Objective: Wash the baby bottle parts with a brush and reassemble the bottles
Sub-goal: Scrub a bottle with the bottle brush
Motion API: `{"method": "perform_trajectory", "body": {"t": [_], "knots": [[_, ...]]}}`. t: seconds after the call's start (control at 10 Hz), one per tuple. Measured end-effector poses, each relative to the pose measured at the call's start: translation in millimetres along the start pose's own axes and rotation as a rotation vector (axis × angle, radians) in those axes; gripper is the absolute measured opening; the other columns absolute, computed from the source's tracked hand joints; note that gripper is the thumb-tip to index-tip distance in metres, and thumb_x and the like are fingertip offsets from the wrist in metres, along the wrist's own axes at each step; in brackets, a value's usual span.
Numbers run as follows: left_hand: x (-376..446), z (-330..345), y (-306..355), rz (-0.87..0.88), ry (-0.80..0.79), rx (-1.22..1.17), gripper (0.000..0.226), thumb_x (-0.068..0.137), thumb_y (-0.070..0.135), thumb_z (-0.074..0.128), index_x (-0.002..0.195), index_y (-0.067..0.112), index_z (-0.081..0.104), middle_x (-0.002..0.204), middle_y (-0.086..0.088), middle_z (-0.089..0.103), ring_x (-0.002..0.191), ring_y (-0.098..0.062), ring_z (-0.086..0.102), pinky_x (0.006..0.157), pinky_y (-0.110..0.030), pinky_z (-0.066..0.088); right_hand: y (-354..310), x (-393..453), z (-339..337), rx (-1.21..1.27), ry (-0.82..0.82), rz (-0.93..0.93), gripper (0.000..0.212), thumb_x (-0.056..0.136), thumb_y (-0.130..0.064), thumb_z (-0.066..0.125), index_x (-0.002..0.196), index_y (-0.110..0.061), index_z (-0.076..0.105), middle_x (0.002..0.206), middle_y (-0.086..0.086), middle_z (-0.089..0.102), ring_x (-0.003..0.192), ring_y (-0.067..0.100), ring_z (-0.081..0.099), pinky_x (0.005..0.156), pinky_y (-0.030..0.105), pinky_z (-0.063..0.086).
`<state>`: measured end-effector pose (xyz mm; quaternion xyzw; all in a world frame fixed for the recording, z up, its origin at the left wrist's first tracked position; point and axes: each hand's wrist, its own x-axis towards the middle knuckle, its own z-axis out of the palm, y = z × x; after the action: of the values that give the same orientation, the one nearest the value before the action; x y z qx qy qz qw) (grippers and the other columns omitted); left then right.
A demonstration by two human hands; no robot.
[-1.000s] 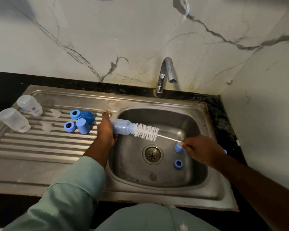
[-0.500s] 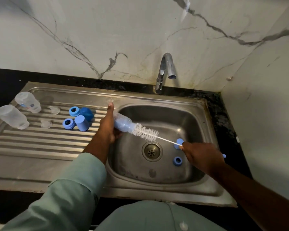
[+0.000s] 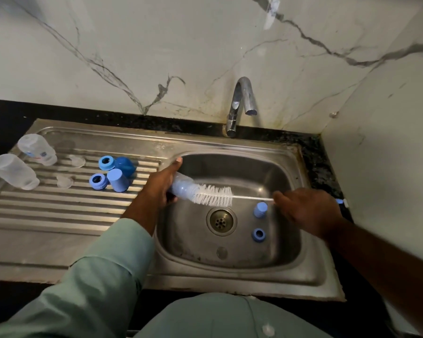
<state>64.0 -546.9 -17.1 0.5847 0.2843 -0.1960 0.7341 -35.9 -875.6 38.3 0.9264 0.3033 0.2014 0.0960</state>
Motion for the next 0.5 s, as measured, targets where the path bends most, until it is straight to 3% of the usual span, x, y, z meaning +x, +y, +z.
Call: {"method": "perform_trajectory", "body": {"t": [0.1,0.2,0.3,0.4,0.5], "knots": [[-2.0,10.4,-5.5,0.092,-0.067,-0.186,0.032,0.094,0.037,0.062,0.112,0.010,0.062,0.106,-0.015,0.068,0.090,-0.024,0.072,0.083,-0.037,0.058,2.8,12.5,-3.9,0.364,-0.240,0.335,0.032,0.095,-0.035,0.043,0.074,-0.020,0.062,0.053,-0.004,0.057,0.043,0.009,0.055,0.041,0.025,0.039],[-4.9,17.2,-9.0,0.176,-0.214,-0.556,0.030,0.100,0.028,0.049,0.095,0.020,0.077,0.098,-0.004,0.074,0.094,-0.015,0.069,0.100,-0.035,0.049,-6.8,17.4,-3.5,1.469,-0.811,0.945,0.035,0.093,-0.035,0.053,0.070,-0.012,0.063,0.042,-0.008,0.036,0.034,0.006,0.027,0.038,0.017,0.018],[-4.7,9.3,-10.2,0.243,-0.292,-0.713,0.050,0.081,0.026,0.072,0.129,0.021,0.060,0.116,-0.015,0.068,0.107,-0.030,0.066,0.093,-0.047,0.054,-15.6,16.9,13.4,1.464,-0.857,0.929,0.037,0.091,-0.041,0.056,0.074,-0.011,0.068,0.046,0.001,0.037,0.039,0.012,0.025,0.045,0.022,0.018],[-7.2,9.4,-9.6,0.216,-0.256,-0.596,0.068,0.087,0.017,0.065,0.148,0.024,0.035,0.137,-0.023,0.049,0.115,-0.041,0.059,0.073,-0.047,0.060,-18.1,23.4,26.5,0.737,-0.387,0.749,0.035,0.091,-0.040,0.058,0.071,-0.012,0.065,0.065,0.002,0.060,0.058,0.017,0.051,0.060,0.031,0.041],[-10.7,18.8,-9.3,0.227,-0.087,-0.642,0.061,0.089,0.006,0.066,0.143,0.021,0.041,0.135,-0.020,0.050,0.113,-0.040,0.058,0.069,-0.047,0.060,-18.7,27.3,22.5,0.161,-0.082,0.486,0.037,0.090,-0.040,0.041,0.065,-0.019,0.059,0.065,0.001,0.059,0.065,0.026,0.055,0.062,0.033,0.043]]}}
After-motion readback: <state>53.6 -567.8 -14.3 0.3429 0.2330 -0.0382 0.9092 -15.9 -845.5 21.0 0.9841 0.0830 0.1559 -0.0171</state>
